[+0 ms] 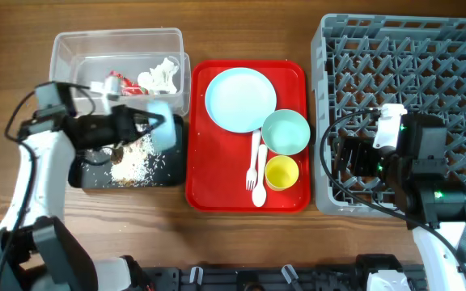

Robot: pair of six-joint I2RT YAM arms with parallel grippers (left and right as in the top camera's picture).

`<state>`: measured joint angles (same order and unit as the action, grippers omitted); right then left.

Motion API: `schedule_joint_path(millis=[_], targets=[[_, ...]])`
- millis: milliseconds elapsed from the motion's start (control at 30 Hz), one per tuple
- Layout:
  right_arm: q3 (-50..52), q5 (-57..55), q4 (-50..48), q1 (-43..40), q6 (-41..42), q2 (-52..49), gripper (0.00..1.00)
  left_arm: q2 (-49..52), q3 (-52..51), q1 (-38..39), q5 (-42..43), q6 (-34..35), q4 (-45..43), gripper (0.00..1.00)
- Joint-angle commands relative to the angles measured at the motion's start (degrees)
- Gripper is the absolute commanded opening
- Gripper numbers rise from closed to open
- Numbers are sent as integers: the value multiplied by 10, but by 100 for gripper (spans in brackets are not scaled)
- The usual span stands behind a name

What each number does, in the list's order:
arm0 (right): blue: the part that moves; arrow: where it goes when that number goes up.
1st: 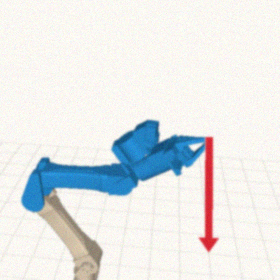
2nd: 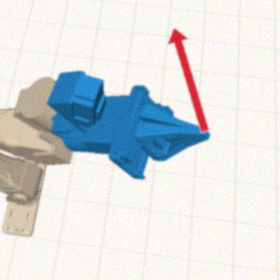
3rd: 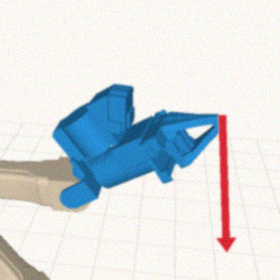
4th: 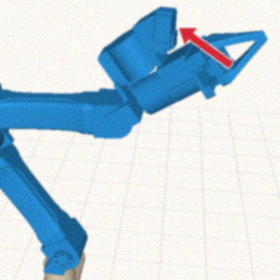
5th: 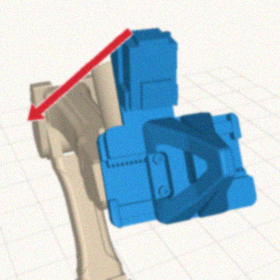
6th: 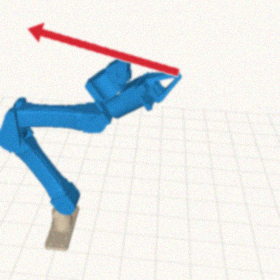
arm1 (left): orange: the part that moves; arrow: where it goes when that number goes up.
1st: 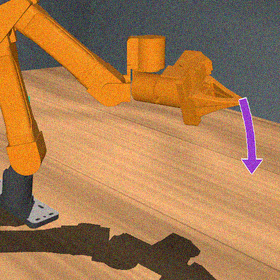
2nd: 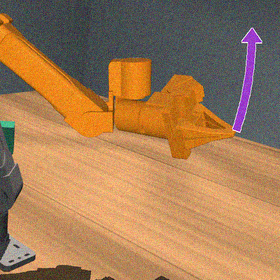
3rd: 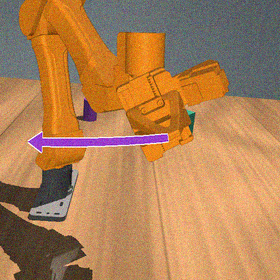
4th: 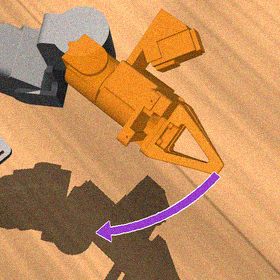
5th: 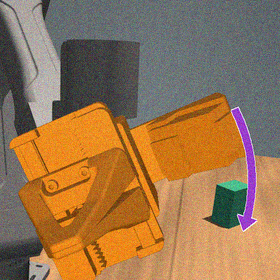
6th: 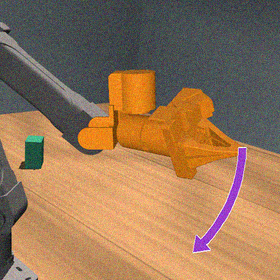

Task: Sort waste into correct bins and load items into the dishwasher rack
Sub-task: 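Return the empty blue bowl to the red tray with the left gripper, then grasp the yellow cup with the left gripper and lift it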

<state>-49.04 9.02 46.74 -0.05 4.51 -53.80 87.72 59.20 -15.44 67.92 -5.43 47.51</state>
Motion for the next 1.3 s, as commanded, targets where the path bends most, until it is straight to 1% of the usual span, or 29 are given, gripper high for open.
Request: schedule_joint_path(millis=[0,167,233,300,367,467,600,633,700,733,833,900,1000,1067,1100,1200,1267], targets=[[-14,9,0,1,1,-1,100,-12,5,160,-238,90,-67,4],[-14,9,0,1,2,-1,100,-5,5,339,-432,137,-131,4],[-14,9,0,1,2,-1,100,5,5,395,-492,140,-149,4],[-14,9,0,1,1,-1,100,20,5,437,-561,168,-158,4],[-14,9,0,1,2,-1,100,40,5,469,-603,180,-159,4],[-14,9,0,1,2,-1,100,70,5,489,-605,181,-159,4],[-14,9,1,1,2,-1,100,98,5,491,-605,181,-158,4],[-14,9,1,1,2,-1,100,99,5,491,-605,181,-158,6],[-14,9,1,1,2,-1,100,99,5,491,-605,181,-159,21],[-14,9,1,1,1,-1,100,99,5,491,-605,181,-159,27],[-14,9,1,1,1,-1,100,87,7,491,-588,181,-158,37],[-14,9,1,1,2,-1,100,68,19,490,-559,181,-156,38],[-14,9,2,1,2,-1,100,36,47,490,-473,181,-157,39],[-14,9,1,1,1,-1,100,21,53,492,-416,181,-164,41],[-14,9,1,1,2,-1,100,17,53,495,-395,181,-164,45],[-14,9,1,1,1,-1,100,28,53,516,-392,181,-156,51],[-14,9,1,1,2,-1,100,43,53,532,-393,181,-156,51]])
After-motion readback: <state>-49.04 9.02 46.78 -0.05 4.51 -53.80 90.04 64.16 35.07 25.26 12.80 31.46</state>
